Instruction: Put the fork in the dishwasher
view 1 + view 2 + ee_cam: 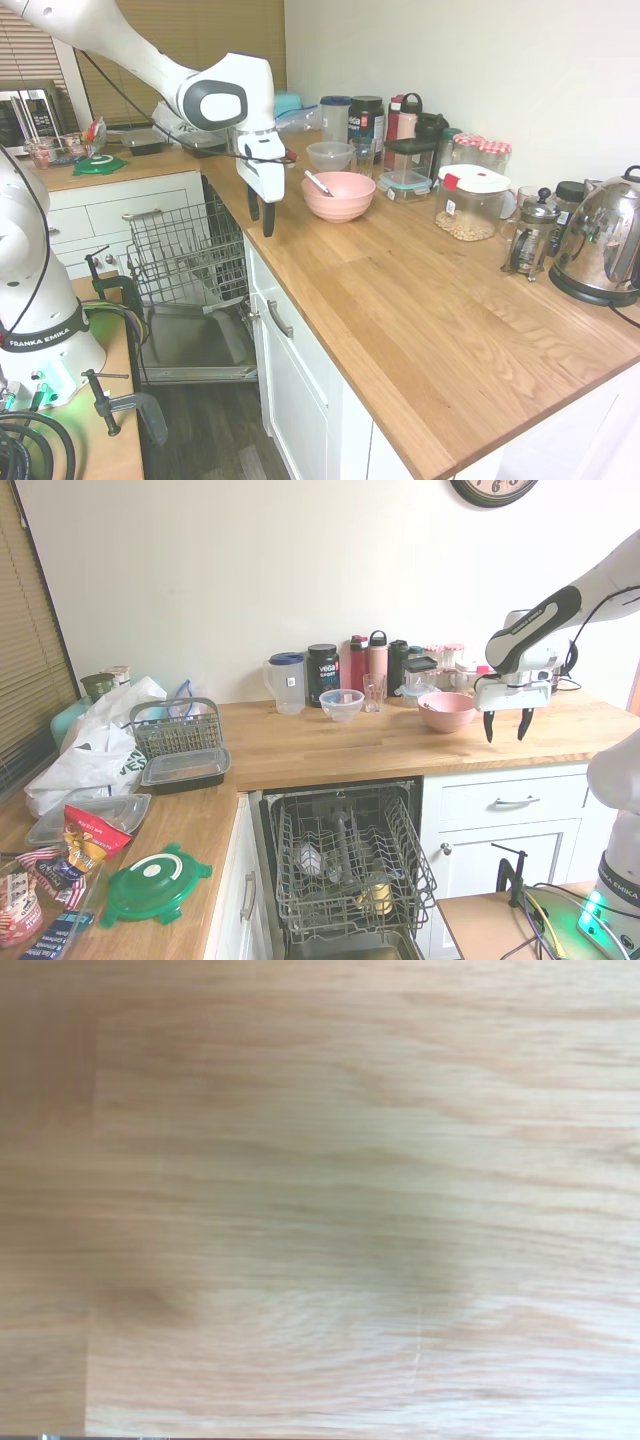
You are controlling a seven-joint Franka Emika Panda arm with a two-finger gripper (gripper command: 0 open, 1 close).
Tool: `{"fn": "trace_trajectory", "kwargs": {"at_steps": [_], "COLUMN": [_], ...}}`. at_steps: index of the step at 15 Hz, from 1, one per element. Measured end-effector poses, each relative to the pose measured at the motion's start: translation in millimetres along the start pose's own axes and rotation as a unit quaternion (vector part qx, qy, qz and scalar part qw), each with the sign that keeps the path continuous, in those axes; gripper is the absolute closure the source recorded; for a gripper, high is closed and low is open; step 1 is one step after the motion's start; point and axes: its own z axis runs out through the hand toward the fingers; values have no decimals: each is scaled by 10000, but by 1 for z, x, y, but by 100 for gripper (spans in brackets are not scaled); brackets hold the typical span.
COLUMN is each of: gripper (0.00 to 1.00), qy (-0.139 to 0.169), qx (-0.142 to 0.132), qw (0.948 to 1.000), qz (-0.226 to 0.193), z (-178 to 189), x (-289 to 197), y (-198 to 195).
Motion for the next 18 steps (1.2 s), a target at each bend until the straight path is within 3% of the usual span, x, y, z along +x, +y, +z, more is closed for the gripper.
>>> {"fn": "trace_trajectory", "kwargs": {"at_steps": [6,12,15,18], "gripper": [0,0,0,0], "qy": [186,313,275,185], "qx": [208,746,950,1033], "qw": [9994,9961,9944,9934], "qz": [226,346,375,461], "z": [-13,-92,-129,-143], "x": [-8,-46,-51,-49], "y": [-6,-10,-31,-65]}}
